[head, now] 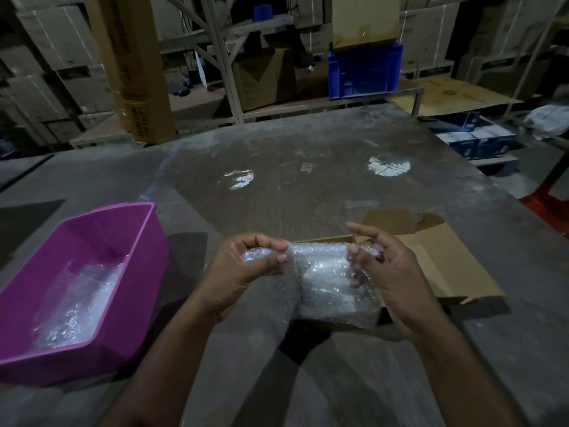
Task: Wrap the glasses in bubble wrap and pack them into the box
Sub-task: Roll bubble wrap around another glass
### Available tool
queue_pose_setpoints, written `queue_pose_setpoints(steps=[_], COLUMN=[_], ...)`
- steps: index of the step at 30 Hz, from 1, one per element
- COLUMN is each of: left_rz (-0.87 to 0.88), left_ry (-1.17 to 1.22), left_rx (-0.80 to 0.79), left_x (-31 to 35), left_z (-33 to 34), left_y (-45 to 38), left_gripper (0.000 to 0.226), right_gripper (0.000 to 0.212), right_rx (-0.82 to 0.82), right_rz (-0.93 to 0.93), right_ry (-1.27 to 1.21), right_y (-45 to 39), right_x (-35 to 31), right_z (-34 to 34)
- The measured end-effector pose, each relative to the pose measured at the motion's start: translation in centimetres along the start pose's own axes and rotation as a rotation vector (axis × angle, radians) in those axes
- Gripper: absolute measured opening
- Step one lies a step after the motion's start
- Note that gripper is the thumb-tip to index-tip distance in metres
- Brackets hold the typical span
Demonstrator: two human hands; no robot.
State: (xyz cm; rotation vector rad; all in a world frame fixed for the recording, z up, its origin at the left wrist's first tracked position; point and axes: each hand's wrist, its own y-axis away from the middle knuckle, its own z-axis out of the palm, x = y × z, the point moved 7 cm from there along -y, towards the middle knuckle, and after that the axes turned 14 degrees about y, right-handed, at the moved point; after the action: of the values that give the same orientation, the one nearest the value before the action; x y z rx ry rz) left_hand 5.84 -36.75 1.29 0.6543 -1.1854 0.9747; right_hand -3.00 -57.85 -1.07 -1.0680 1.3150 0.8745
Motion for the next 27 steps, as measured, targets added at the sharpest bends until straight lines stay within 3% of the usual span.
queue_pose_setpoints(steps=[2, 7, 10, 15, 19, 23, 27], left_rz=[0.021, -0.088, -0.146, -0.068, -0.010, -0.014, -0.111], left_ry=[-0.024, 0.022, -0.013, -0.044, -0.033, -0.026, 0.052], left_rx=[-0.010, -0.033, -0.007, -0.006, 0.007, -0.022, -0.032], left_x=[0.1, -0.7, -1.3, -1.0, -0.7, -0.8, -1.5], left_z=[0.0, -0.2, -0.2, -0.6, -0.9, -0.8, -0.5], left_y=[-0.1, -0.2, -0.1, -0.3, -0.5, -0.6, -0.4], left_gripper=[0.014, 0.049, 0.031, 0.014, 0.022, 0.057, 0.043], right_gripper=[0.035, 0.015, 0.015, 0.029, 0.025, 0.020, 0.021], right_rx=[0.001, 0.007, 0.012, -0.022, -0.013, -0.003, 0.018], right_rz=[0.032, 0.016, -0.001, 0.018, 0.029, 0.038, 0.028], right_ry=[0.011, 0.034, 0.013, 0.000, 0.010, -0.009, -0.033], right_y=[0.0, -0.1, -0.2, -0.3, -0.4, -0.5, -0.6], right_x=[0.4, 0.5, 0.3, 0.4, 0.6, 0.9, 0.6], right_z=[-0.2, -0.3, -0.6, -0.5, -0.4, -0.6, -0.8])
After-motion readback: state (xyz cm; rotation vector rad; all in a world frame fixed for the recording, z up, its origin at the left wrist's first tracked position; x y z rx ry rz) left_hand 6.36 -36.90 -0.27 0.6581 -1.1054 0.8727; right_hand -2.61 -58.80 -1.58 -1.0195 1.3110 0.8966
